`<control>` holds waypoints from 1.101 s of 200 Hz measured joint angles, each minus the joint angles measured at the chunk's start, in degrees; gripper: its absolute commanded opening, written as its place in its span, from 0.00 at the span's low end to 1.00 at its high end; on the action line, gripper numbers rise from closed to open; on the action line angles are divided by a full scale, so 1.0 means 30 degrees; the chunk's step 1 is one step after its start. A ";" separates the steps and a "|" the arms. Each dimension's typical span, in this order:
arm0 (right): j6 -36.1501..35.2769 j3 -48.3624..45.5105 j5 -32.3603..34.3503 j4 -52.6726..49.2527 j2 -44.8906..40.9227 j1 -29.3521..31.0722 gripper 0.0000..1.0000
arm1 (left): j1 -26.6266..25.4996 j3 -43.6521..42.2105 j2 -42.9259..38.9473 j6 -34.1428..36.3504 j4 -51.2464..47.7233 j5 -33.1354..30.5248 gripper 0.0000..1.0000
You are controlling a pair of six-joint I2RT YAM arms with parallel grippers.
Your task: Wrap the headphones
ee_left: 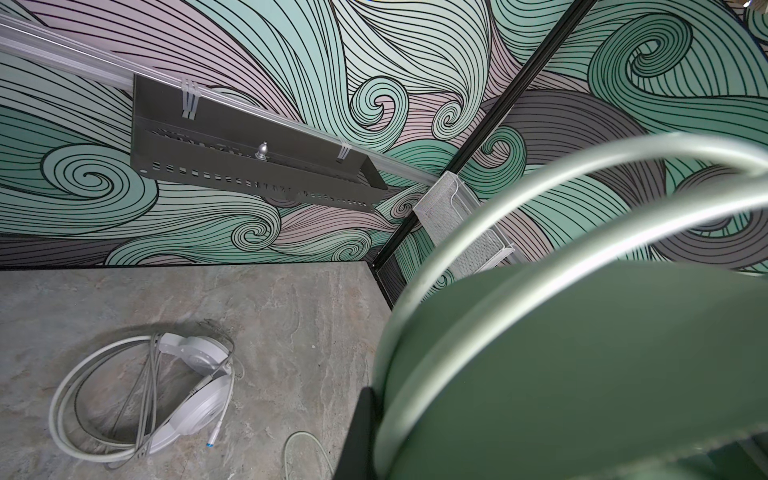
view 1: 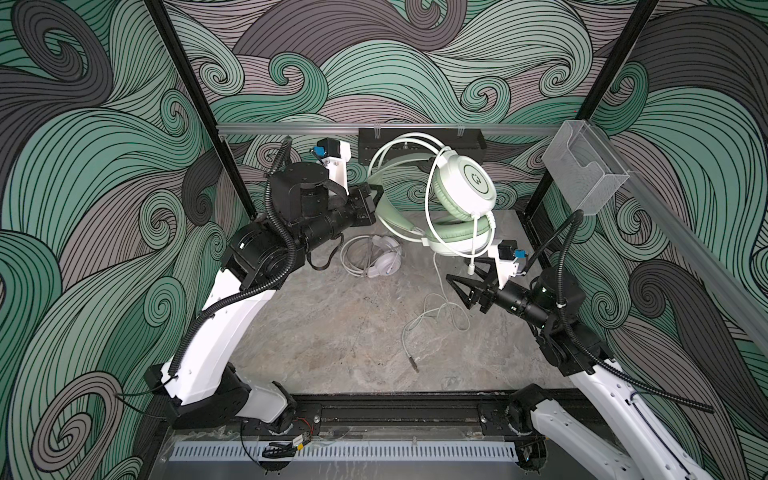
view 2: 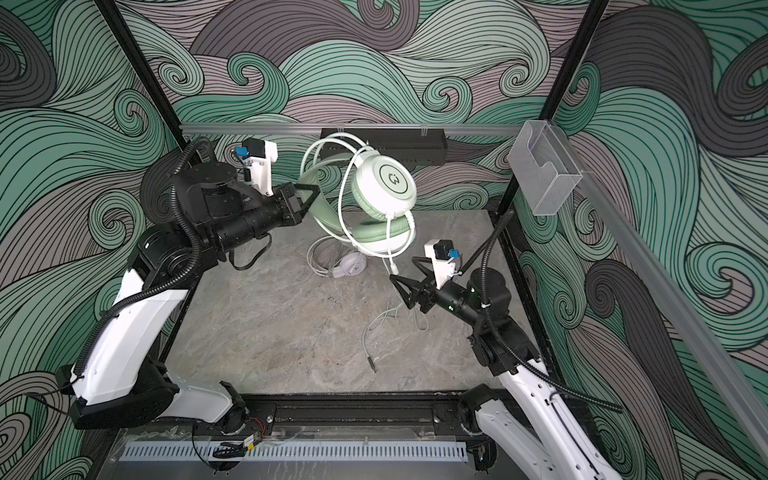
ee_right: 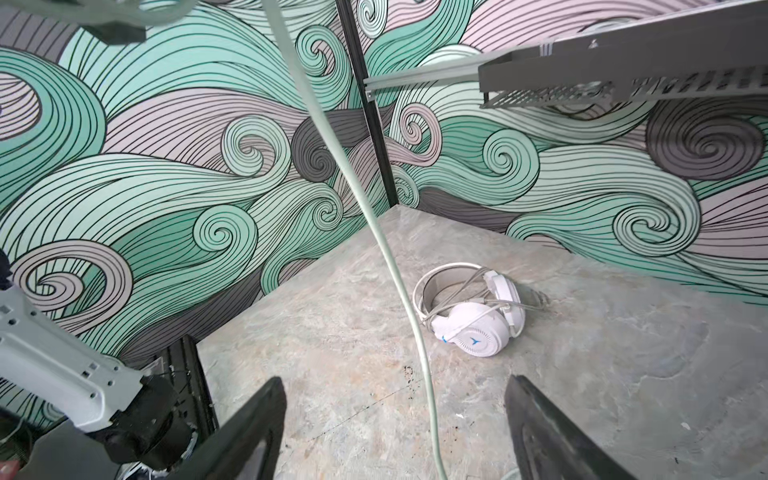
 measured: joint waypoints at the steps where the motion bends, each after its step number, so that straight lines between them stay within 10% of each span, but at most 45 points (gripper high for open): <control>1: 0.0000 -0.0022 -0.0015 0.0022 0.0015 0.0000 0.84 | 0.0000 0.0000 0.0000 -0.0007 0.0007 0.0007 0.00; 76: -0.0284 -0.0729 -0.1027 0.2419 0.3337 0.0634 0.80 | 0.0102 -0.0284 -0.0058 -0.0583 0.0583 0.0415 0.00; 125: 0.0109 -0.1341 -0.1494 0.3730 0.4466 0.0991 0.32 | 0.0109 -0.0284 -0.0058 -0.0882 0.0780 0.0503 0.00; 220: 0.0532 -0.1698 -0.1501 0.4874 0.5683 0.1428 0.07 | 0.0539 -0.0641 -0.0255 -0.1617 0.1406 0.0699 0.00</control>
